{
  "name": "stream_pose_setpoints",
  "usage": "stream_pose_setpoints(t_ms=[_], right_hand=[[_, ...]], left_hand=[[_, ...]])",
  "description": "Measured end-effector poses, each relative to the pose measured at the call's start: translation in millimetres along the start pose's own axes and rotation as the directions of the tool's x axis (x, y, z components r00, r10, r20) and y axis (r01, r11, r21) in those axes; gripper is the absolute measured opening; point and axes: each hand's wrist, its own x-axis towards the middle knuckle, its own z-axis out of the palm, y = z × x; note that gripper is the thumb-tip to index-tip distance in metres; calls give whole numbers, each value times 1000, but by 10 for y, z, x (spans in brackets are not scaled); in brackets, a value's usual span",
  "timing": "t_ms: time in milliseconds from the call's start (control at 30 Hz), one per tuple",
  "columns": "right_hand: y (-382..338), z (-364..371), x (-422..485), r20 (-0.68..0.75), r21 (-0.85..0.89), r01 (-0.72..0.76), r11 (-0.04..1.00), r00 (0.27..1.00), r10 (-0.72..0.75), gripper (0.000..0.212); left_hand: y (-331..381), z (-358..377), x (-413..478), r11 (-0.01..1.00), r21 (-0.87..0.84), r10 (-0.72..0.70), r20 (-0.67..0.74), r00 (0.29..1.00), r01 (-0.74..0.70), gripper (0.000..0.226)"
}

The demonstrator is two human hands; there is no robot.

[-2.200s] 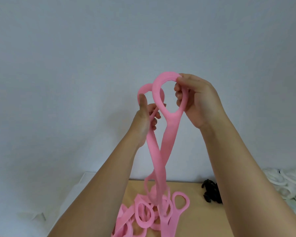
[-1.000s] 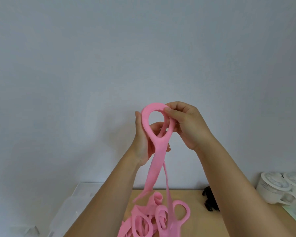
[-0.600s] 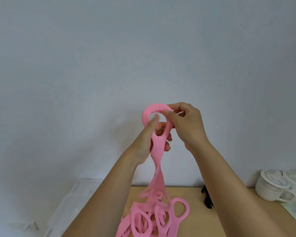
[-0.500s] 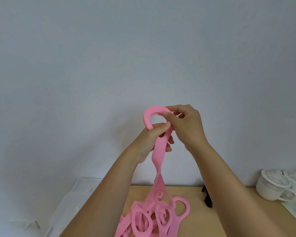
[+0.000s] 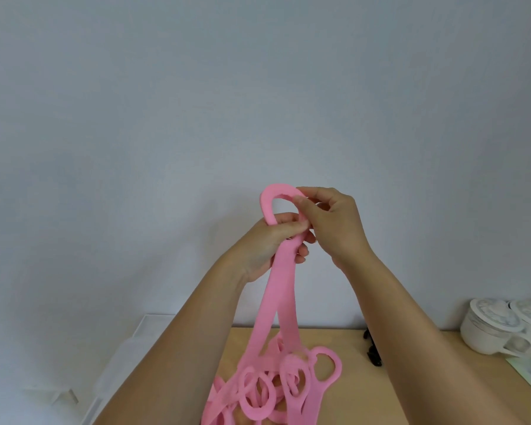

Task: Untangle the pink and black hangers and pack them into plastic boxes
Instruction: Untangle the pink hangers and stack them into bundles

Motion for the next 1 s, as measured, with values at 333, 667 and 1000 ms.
stream_pose_setpoints(t_ms=[333, 667, 1000], right_hand=[[388, 219, -486, -169, 150, -91, 985, 979, 116, 38], [614, 353, -561, 237, -53, -313, 948, 919, 317, 18], [1079, 508, -818, 246, -252, -397, 883, 856, 455, 31]], left_hand=[[123, -14, 140, 987, 82, 150, -227, 962, -135, 14], [104, -1, 114, 969, -210, 105, -132, 986, -132, 15], [-144, -128, 97, 907, -417, -38, -201, 979, -50, 31]])
